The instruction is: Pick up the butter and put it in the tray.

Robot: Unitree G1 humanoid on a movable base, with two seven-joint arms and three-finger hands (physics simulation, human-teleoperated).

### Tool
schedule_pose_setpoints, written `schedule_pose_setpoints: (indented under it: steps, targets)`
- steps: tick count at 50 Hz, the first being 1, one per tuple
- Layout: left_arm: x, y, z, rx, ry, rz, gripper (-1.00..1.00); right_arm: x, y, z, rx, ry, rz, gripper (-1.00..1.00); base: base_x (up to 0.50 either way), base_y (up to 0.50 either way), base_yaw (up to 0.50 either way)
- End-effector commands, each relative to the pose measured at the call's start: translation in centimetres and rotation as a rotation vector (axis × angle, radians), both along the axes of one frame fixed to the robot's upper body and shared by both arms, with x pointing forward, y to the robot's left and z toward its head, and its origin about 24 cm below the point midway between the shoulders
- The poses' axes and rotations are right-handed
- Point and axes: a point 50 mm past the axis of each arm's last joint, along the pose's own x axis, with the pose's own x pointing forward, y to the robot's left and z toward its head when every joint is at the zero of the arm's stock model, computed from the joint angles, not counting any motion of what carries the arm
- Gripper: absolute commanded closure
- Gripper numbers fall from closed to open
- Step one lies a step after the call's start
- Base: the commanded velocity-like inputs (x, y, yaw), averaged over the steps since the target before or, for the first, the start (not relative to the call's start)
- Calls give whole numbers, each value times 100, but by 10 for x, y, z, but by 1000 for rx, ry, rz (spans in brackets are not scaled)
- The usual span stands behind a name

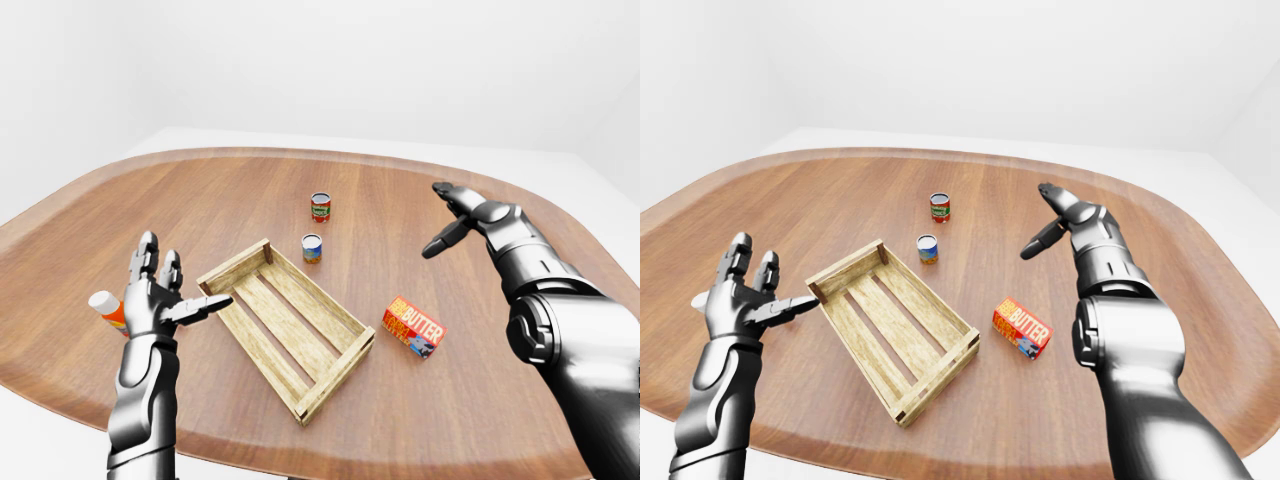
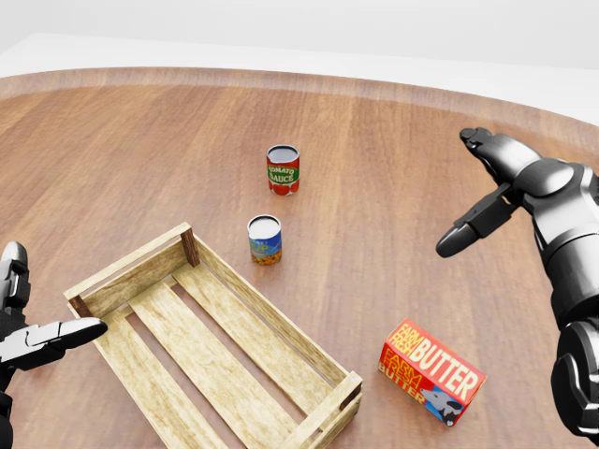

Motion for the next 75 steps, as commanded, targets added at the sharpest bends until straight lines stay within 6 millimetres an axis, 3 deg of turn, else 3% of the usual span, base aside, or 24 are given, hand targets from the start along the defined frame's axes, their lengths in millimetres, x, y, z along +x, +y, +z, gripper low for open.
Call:
schedule_pose_setpoints:
  steps: [1, 28, 61, 75]
  targets:
    - [0, 0, 0, 0, -2, 1, -100, -5, 1, -25, -3, 18, -51, -100, 0, 0, 0]
    - [0, 0, -1, 3, 5, -2, -100, -37, 12, -110, 40, 146, -137, -100, 0, 0, 0]
    - [-1, -2, -1, 12, 6, -4, -100, -83, 10, -176, 202, 296, -246, -100, 0, 0, 0]
    - [-1, -2, -1, 14, 8, -4, -100, -96, 8, -190, 231, 322, -292, -100, 0, 0, 0]
